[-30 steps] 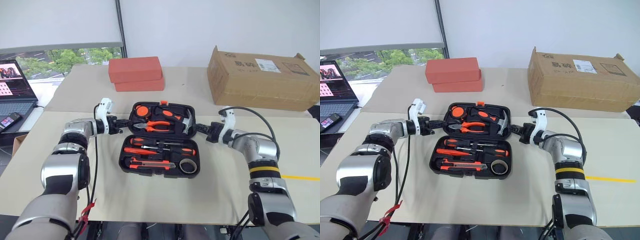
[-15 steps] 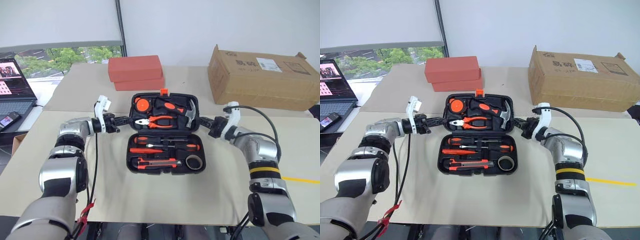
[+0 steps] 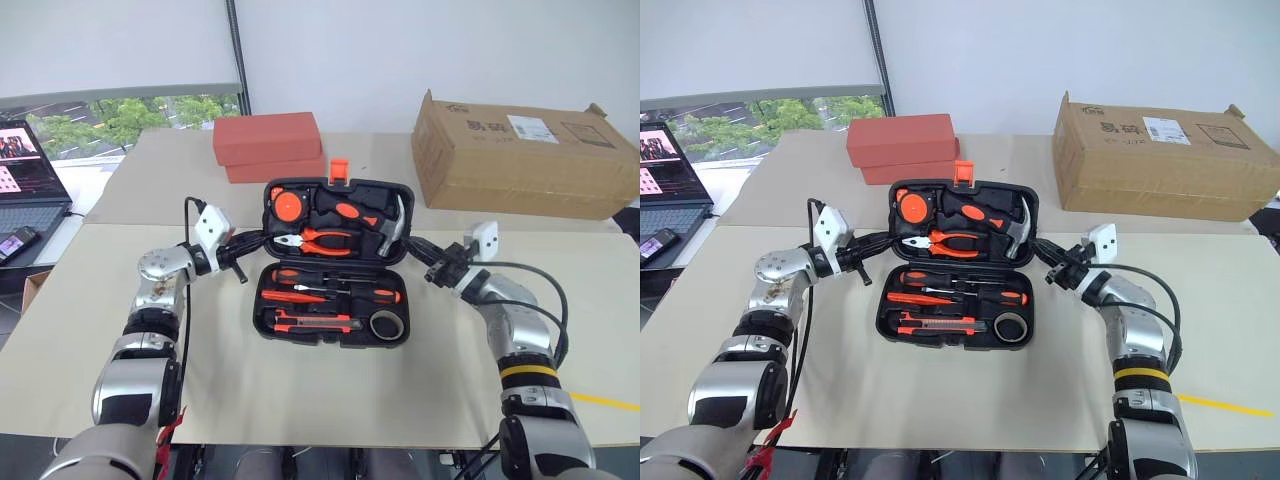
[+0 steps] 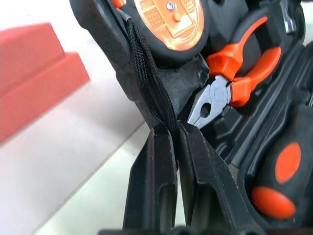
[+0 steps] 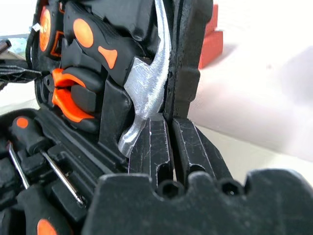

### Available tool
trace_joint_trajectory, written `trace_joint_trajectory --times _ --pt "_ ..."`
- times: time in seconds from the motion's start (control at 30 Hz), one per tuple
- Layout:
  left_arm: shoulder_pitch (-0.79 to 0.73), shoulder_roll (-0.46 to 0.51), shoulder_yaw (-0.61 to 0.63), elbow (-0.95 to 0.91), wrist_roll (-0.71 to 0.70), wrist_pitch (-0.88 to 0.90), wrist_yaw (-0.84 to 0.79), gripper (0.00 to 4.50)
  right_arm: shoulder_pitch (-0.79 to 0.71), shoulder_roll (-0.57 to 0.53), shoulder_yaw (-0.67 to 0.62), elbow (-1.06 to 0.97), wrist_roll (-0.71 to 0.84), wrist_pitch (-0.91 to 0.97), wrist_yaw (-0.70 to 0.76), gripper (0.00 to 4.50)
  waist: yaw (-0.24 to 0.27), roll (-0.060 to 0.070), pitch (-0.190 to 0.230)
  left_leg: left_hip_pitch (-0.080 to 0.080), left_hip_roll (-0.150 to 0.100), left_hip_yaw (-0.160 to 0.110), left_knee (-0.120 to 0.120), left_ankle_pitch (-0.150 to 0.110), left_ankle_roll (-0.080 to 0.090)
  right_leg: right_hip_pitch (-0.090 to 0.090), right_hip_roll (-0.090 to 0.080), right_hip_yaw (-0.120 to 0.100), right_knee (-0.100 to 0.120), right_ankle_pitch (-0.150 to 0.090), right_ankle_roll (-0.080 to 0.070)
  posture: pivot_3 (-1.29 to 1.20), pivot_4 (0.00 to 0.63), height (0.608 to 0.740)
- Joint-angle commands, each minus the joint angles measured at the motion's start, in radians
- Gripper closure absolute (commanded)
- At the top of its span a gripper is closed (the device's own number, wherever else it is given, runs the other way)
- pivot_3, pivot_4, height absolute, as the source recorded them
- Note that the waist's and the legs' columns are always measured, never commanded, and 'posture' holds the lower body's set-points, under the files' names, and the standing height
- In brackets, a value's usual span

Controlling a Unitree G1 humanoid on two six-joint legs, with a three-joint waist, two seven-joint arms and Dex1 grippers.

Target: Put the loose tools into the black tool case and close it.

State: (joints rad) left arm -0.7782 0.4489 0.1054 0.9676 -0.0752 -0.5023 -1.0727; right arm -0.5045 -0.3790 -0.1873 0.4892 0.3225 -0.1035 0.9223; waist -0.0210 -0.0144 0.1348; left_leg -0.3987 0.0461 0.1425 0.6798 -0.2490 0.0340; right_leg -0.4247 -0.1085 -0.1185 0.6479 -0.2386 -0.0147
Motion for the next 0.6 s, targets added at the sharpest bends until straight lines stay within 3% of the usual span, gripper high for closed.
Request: trace_joint_trajectory --times 0.03,0.27,0.4,0.57,0.6 --pt "0.027 0.025 -0.039 -0.041 0.04 -0.183 0.019 4.48 0.011 -0.016 0.024 -0.029 -0.031 -0.193 0.061 4.5 0.001 0.0 0.0 0.0 0.0 0.0 0.0 0.0 0.0 0.001 0.0 0.0 0.0 0.0 0.0 0.0 0.15 0.711" --pt "0.074 0.099 -0.068 -0.004 0.097 -0.391 0.127 4.48 0.041 -0.054 0.032 0.067 -0.124 -0.513 0.03 4.5 -0.002 0.0 0.0 0.002 0.0 0.0 0.0 0.0 0.0 0.001 0.0 0.0 0.0 0.0 0.0 0.0 0.15 0.711" --pt "0.111 0.139 -0.11 -0.005 0.119 -0.51 0.118 4.48 0.082 -0.1 0.071 0.065 -0.135 -0.54 0.078 4.5 -0.003 0.0 0.0 0.003 0.001 0.001 0.0 0.0 0.0 0.001 0.0 0.0 0.0 0.0 0.0 0.0 0.15 0.711" --pt "0.179 0.235 -0.201 0.003 0.211 -0.772 0.121 2.81 0.182 -0.174 0.101 0.001 -0.136 -0.499 0.104 4.5 0.003 0.0 0.0 0.007 0.001 0.003 -0.001 -0.001 0.002 0.005 -0.002 0.0 -0.001 0.0 0.0 0.0 0.15 0.711" --pt "0.194 0.26 -0.214 0.019 0.239 -0.819 0.14 2.24 0.213 -0.203 0.113 -0.008 -0.143 -0.505 0.125 4.5 0.005 0.0 0.0 0.007 0.001 0.003 -0.002 -0.002 0.002 0.005 -0.003 0.0 -0.001 0.0 0.0 0.0 0.15 0.711"
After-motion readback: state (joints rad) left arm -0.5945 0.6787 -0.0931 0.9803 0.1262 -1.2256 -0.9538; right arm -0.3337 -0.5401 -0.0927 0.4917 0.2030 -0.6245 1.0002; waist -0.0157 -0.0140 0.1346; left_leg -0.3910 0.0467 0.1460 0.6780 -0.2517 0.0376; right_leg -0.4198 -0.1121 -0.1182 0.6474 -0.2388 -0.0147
